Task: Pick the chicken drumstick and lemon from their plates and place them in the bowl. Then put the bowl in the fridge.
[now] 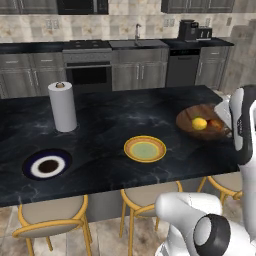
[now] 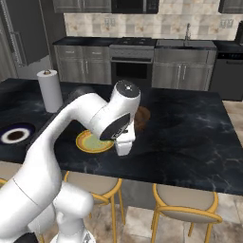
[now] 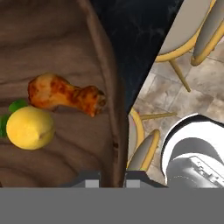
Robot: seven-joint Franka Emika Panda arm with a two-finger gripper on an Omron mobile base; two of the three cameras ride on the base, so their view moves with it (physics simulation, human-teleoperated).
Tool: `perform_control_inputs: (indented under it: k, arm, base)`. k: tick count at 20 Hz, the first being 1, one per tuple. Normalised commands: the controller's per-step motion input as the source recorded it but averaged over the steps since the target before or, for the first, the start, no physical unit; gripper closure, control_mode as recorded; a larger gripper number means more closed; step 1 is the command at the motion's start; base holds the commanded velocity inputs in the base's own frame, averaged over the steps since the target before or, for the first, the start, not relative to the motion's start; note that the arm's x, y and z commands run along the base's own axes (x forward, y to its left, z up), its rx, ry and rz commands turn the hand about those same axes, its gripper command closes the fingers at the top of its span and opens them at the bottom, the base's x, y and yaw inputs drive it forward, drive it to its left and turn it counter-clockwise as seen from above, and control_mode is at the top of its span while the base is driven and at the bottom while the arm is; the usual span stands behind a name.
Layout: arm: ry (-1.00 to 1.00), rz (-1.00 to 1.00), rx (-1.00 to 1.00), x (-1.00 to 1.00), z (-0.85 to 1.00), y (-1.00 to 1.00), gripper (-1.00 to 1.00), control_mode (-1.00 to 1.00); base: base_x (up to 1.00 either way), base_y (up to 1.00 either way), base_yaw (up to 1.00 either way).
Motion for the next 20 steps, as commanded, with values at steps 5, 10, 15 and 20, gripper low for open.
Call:
perform_control_inputs:
  k: [5, 10, 15, 20]
  arm:
    - [0.08, 0.0, -0.36, -0.12, 0.21, 0.23, 1.0, -1.0]
    - [0.01, 0.0, 0.09, -0.21, 0.15, 0.14, 1.0, -1.0]
    - [-0.06, 0.0, 0.27, -0.19, 0.17, 0.08, 1.0, -1.0]
    - [-0.11, 0.0, 0.21, -0.18, 0.12, 0.11, 1.0, -1.0]
  base:
    - [0.0, 0.0, 0.0]
    - [0.0, 0.0, 0.0]
    - [0.0, 0.0, 0.0]
    - [0.0, 0.0, 0.0]
